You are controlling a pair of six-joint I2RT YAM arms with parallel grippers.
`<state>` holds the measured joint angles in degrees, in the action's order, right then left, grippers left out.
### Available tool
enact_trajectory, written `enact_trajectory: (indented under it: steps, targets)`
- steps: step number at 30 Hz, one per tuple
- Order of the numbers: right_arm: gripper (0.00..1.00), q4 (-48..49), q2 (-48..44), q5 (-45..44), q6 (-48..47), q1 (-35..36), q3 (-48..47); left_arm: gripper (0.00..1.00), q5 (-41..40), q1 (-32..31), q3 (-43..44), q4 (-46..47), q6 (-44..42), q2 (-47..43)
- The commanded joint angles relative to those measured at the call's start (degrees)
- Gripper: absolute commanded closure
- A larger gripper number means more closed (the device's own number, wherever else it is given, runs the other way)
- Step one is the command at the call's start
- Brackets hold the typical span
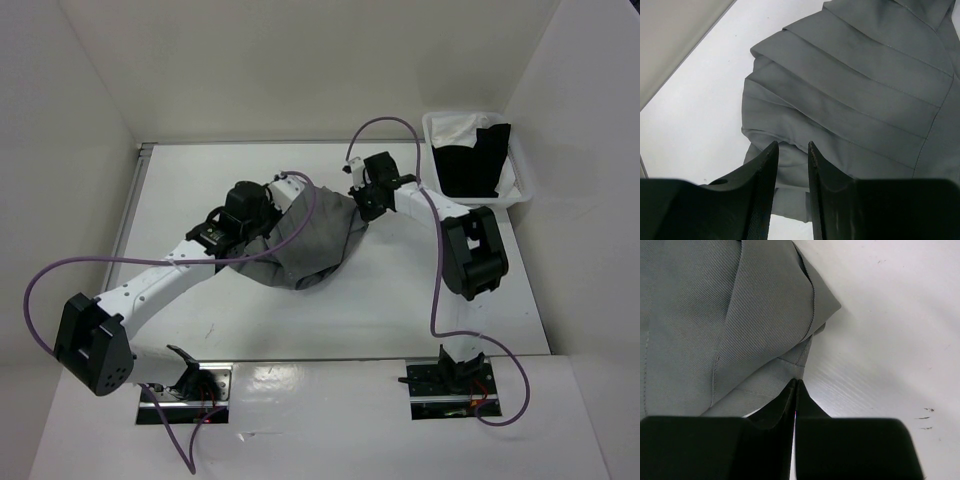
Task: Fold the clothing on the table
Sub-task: Flatten the skirt out
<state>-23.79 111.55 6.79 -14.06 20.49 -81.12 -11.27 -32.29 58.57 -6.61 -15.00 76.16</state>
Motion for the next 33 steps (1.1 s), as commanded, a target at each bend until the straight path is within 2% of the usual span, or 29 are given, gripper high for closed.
enact_trajectory:
  steps: [1,8,11,15,16,17,18,21,24,31,33]
  targets:
    - [1.0,-0.72,-5.09,1.04,-0.52,-0.18,-2.73,0.63,1.24,-0.14,0.06,-0.16,-1.34,-1.54]
    - [1.0,-3.19,-14.42,3.93,-0.52,-3.17,-2.73,0.63,3.88,-1.28,-0.81,-2.0,-3.62,-1.54]
    - [1.0,-2.67,-18.2,4.73,0.08,-3.7,-1.94,0.61,3.19,-4.7,-3.01,-1.47,-6.78,-1.02]
    - [1.0,-2.66,-18.21,5.25,0.61,-3.7,-1.32,0.5,1.43,-9.35,-8.62,2.47,-10.39,2.22]
    - [1.0,-2.66,-18.21,5.25,0.62,-3.7,-1.32,0.45,1.42,-9.98,-9.51,3.35,-11.7,2.85]
    - [1.0,-2.66,-17.68,5.25,0.62,-3.7,-0.8,0.33,0.03,-10.5,-10.48,5.1,-12.24,3.38]
    - [1.0,-2.66,-17.68,5.25,1.14,-3.7,-0.79,0.27,0.02,-11.03,-11.53,6.25,-12.24,3.9]
    - [1.0,-2.66,-17.06,5.25,1.15,-3.7,-0.27,0.13,-1.39,-12.96,-16.01,12.04,-13.03,3.39]
    - [1.0,-2.66,-15.84,5.78,1.67,-4.31,-0.26,0.06,-3.84,-15.51,-19.71,18.02,-13.56,2.68]
    - [1.0,-2.66,-14.69,6.92,1.67,-4.85,-0.26,0.06,-11.49,-20.78,-19.46,29.62,-13.56,6.71]
    - [1.0,-2.66,-14.69,7.45,1.67,-5.37,-0.26,0.06,-11.5,-21.5,-17.88,29.64,-12.94,8.56]
